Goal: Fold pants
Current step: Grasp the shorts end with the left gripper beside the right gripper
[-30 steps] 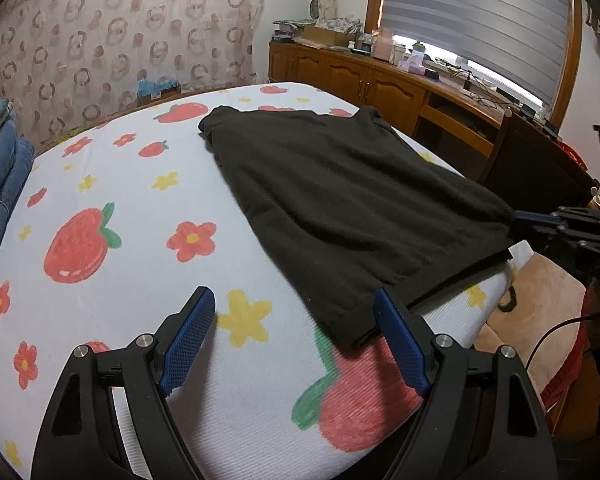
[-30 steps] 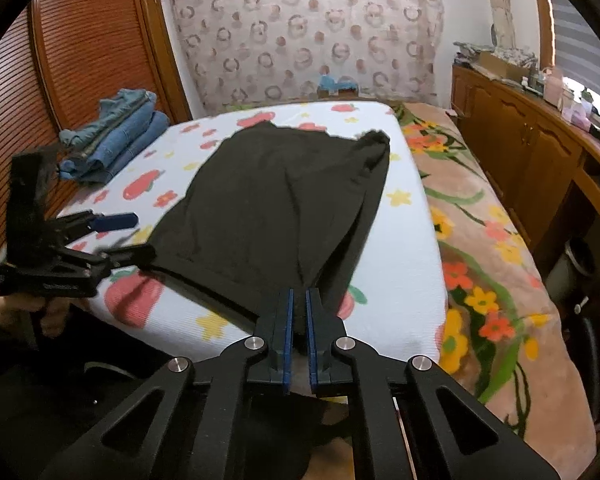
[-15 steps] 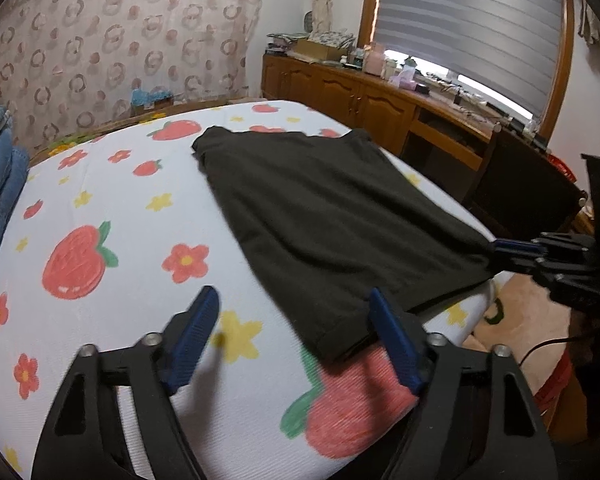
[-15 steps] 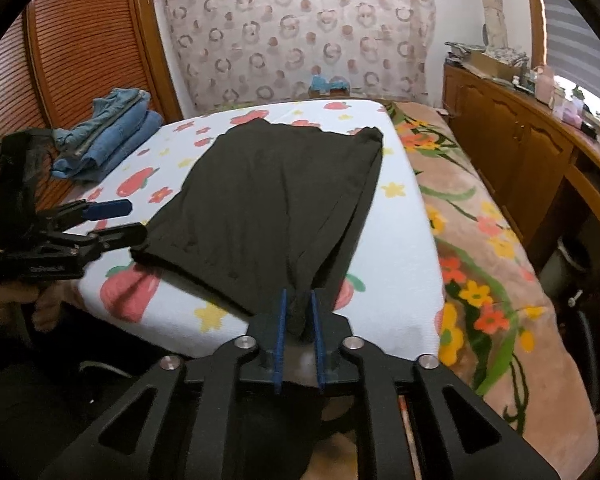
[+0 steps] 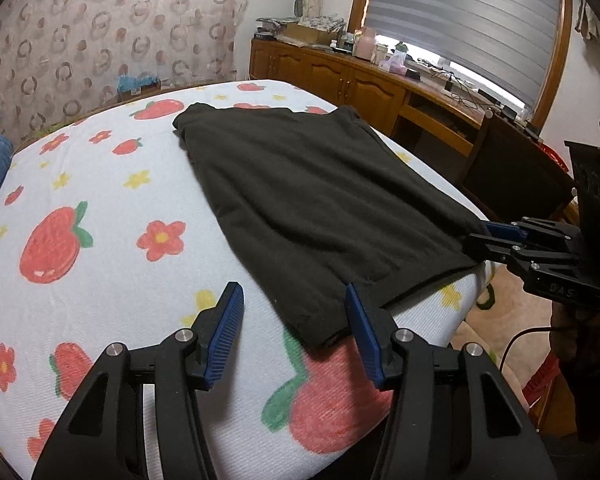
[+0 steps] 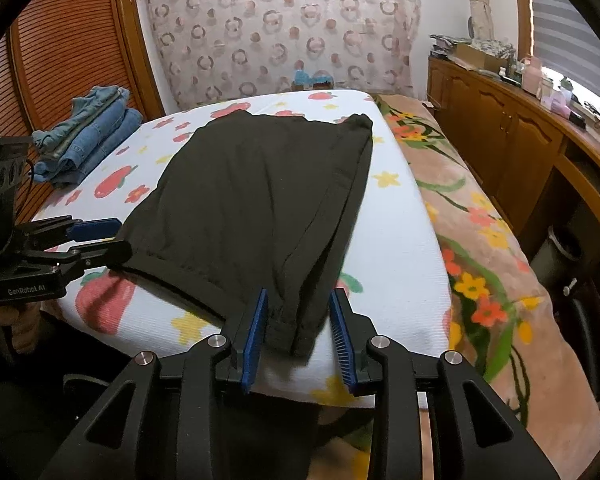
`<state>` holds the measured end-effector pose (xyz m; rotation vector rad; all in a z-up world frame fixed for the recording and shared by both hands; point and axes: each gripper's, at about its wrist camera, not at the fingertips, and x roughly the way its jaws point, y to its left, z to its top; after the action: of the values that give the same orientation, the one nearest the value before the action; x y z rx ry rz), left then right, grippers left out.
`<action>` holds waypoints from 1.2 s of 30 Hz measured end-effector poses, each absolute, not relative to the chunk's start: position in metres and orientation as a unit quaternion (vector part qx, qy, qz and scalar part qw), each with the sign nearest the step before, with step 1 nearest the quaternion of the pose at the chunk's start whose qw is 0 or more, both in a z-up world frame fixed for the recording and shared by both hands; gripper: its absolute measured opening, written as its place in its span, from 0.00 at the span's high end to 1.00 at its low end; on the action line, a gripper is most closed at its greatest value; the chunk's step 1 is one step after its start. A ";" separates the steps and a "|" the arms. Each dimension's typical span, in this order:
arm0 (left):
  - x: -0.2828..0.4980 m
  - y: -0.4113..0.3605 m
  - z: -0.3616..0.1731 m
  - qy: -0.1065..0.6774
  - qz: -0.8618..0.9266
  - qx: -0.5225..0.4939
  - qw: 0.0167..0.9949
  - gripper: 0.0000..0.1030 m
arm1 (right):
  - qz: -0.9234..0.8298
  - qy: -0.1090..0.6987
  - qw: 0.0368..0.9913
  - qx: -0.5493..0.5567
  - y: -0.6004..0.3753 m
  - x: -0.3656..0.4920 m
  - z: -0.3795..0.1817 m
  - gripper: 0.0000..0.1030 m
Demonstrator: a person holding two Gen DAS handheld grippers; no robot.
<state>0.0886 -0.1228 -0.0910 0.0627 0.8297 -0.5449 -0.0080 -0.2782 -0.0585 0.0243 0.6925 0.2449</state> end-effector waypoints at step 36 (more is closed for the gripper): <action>0.079 -0.132 -0.089 0.400 -0.278 0.027 0.873 0.59 | 0.159 0.335 0.928 0.029 -0.278 -0.006 -0.060 0.86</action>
<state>0.0788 -0.1321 -0.0894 0.0560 0.8350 -0.5806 -0.0059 -0.2777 -0.0604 0.0597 0.6874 0.3261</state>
